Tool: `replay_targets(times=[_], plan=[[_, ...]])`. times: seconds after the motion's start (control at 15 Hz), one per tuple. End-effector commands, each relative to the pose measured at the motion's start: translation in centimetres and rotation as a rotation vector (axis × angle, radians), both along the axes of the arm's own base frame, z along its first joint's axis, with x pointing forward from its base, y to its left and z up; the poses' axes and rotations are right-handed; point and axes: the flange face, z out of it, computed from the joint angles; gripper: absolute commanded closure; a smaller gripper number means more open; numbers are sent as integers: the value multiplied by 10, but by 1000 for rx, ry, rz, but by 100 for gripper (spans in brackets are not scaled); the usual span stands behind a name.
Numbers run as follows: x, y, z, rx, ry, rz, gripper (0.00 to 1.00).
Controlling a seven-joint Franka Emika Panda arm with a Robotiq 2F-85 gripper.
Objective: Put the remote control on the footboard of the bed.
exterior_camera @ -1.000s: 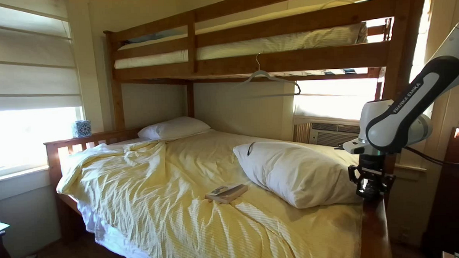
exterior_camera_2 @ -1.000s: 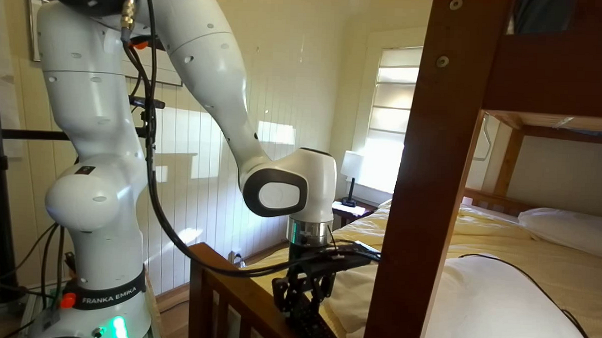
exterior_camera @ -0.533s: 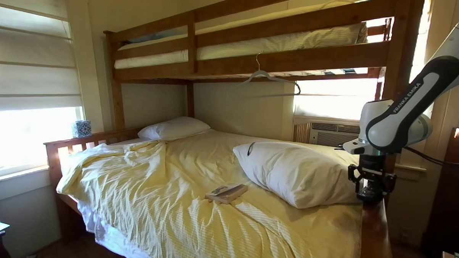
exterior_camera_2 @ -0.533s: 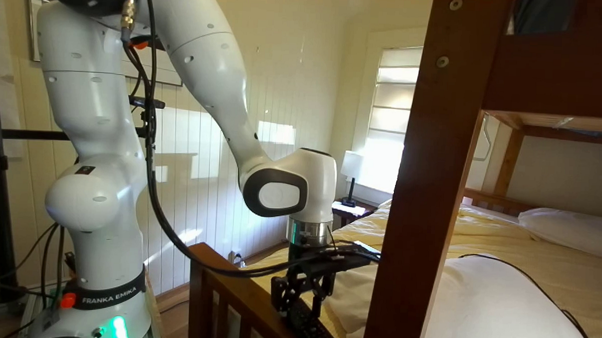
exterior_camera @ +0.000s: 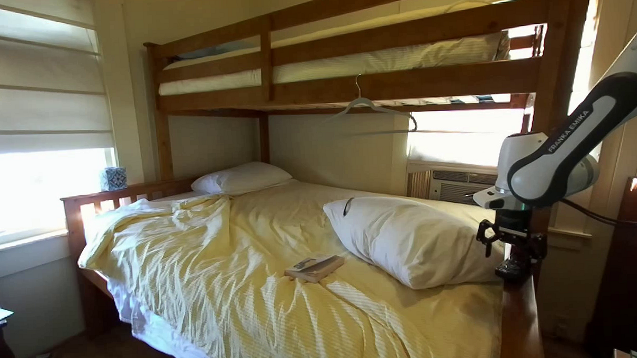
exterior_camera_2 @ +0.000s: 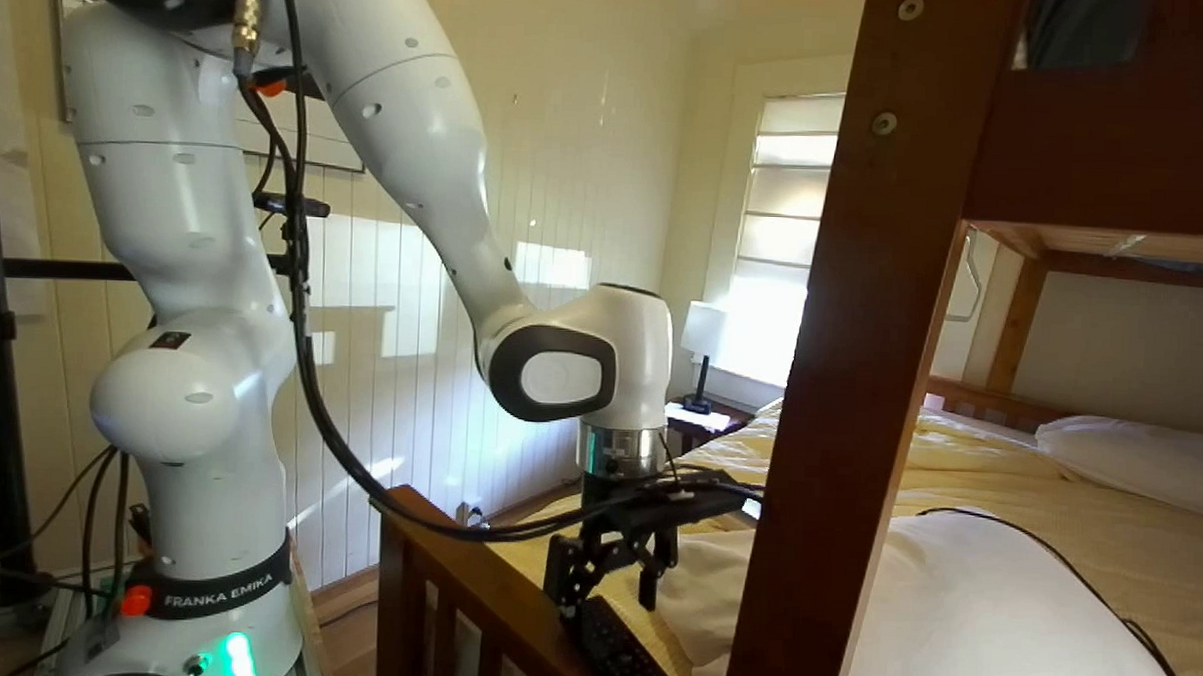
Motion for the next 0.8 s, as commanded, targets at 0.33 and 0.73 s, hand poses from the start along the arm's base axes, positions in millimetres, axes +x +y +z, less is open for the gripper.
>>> replay_targets(times=[0.33, 0.73], plan=[[13, 72, 41, -131, 207, 301, 0], [14, 104, 49, -172, 343, 407, 0]])
